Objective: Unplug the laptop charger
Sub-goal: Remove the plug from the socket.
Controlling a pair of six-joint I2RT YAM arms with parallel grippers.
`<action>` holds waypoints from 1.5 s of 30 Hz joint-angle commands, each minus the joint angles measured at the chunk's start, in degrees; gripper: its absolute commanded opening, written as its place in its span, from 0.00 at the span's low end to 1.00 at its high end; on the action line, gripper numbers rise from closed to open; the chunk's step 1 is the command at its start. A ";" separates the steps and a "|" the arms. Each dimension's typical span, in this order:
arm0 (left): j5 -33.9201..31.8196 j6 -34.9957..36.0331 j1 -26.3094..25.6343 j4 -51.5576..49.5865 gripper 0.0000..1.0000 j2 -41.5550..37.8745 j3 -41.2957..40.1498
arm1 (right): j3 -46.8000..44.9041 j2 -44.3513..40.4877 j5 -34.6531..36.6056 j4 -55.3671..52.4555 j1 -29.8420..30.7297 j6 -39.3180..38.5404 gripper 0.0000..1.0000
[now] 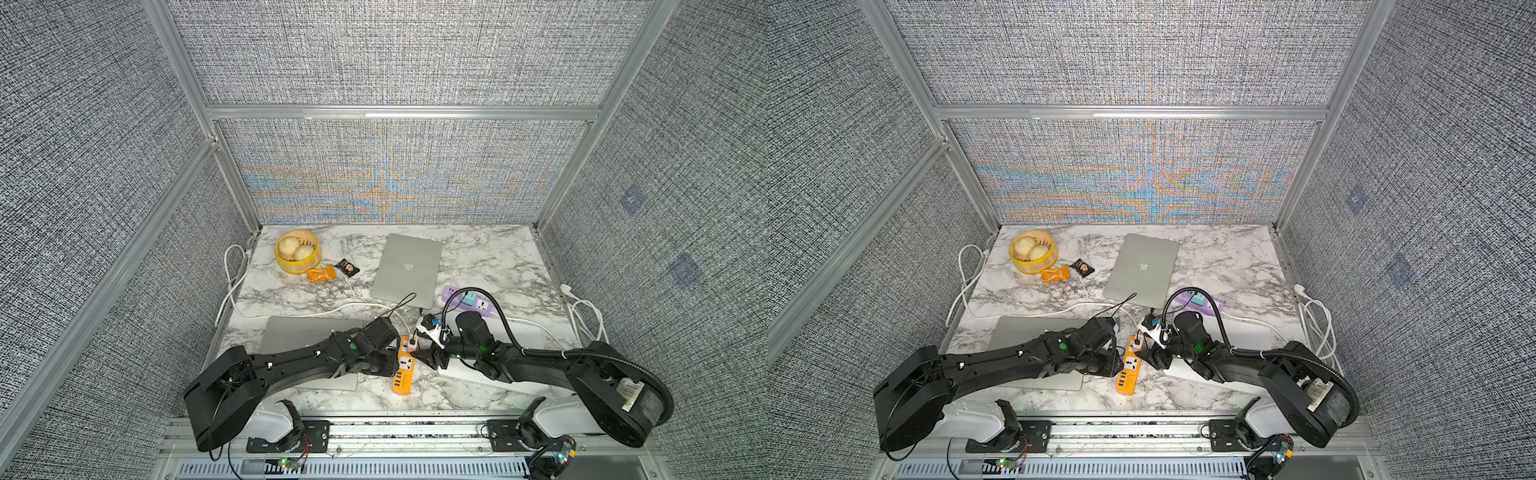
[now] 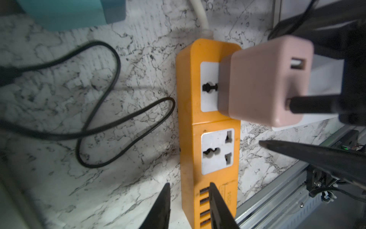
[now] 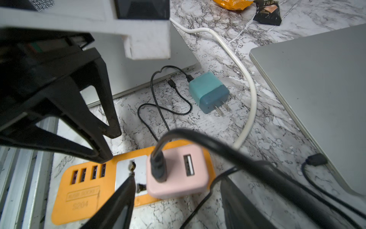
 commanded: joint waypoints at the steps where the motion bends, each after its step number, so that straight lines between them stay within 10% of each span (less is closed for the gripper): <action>1: 0.58 -0.04 0.26 1.15 0.32 0.14 0.07 | 0.15 0.13 -1.42 2.45 -0.27 0.47 0.68; 25: 1.20 0.14 1.22 1.06 0.31 2.49 0.68 | 2.85 3.67 -4.69 0.63 -0.49 -1.65 0.57; 45: 0.94 0.84 1.75 -0.35 0.31 2.01 1.13 | -0.15 -7.15 -2.16 -5.40 -1.01 -0.65 0.66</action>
